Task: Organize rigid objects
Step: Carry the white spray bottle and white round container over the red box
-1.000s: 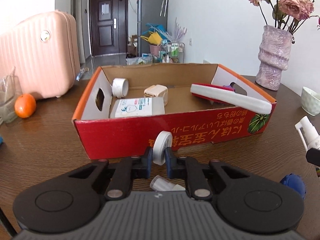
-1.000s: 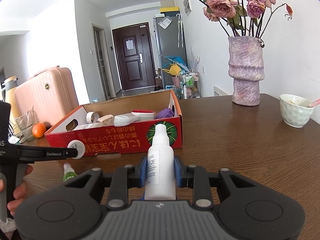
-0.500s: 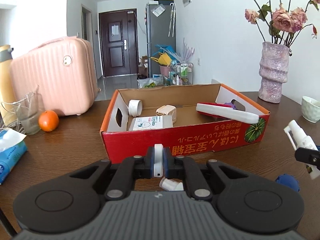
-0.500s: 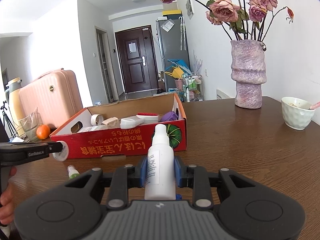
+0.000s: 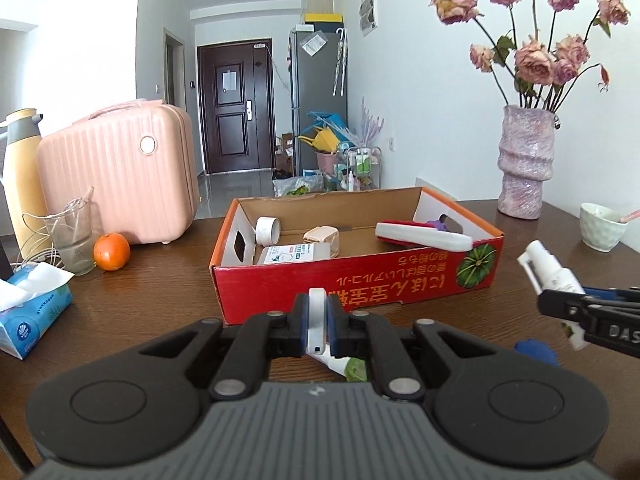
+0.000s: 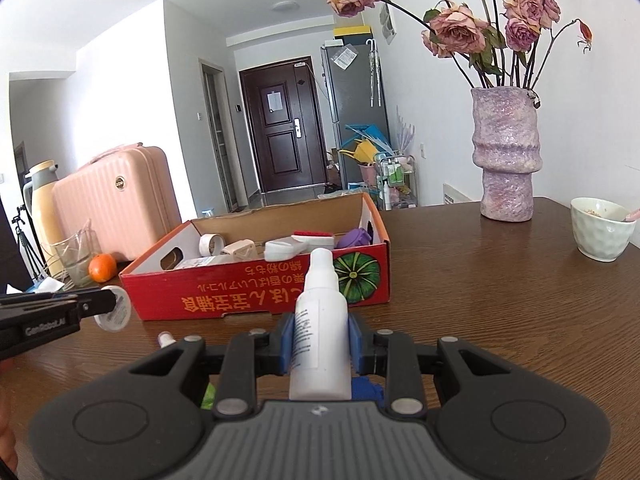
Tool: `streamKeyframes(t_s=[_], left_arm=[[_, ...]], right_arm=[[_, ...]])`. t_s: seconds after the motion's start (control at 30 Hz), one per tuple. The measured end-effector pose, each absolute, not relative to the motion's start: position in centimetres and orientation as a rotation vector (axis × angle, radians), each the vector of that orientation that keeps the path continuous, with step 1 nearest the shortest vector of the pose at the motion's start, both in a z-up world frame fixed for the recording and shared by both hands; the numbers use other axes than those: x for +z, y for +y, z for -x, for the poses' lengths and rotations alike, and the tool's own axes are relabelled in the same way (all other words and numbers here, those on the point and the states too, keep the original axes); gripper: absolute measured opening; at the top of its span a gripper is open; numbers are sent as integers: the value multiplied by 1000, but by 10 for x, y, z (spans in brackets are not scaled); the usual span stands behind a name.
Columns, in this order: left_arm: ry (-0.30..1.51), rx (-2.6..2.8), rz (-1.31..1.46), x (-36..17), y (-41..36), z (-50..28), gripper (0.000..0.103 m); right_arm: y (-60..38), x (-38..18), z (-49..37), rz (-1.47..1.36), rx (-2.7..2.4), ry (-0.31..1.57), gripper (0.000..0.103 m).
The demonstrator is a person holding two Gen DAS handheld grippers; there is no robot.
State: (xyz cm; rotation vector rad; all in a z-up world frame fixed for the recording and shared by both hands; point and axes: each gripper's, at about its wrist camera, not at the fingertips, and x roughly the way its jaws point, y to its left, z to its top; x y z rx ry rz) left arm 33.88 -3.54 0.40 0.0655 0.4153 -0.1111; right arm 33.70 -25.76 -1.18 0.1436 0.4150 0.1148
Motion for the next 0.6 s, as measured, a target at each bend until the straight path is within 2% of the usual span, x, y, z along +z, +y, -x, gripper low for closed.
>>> streamKeyframes(t_s=[0.6], left_arm=[[372, -101, -30, 21, -44, -310, 10]], right_arm=[[-242, 2, -327, -160, 166, 370, 27]])
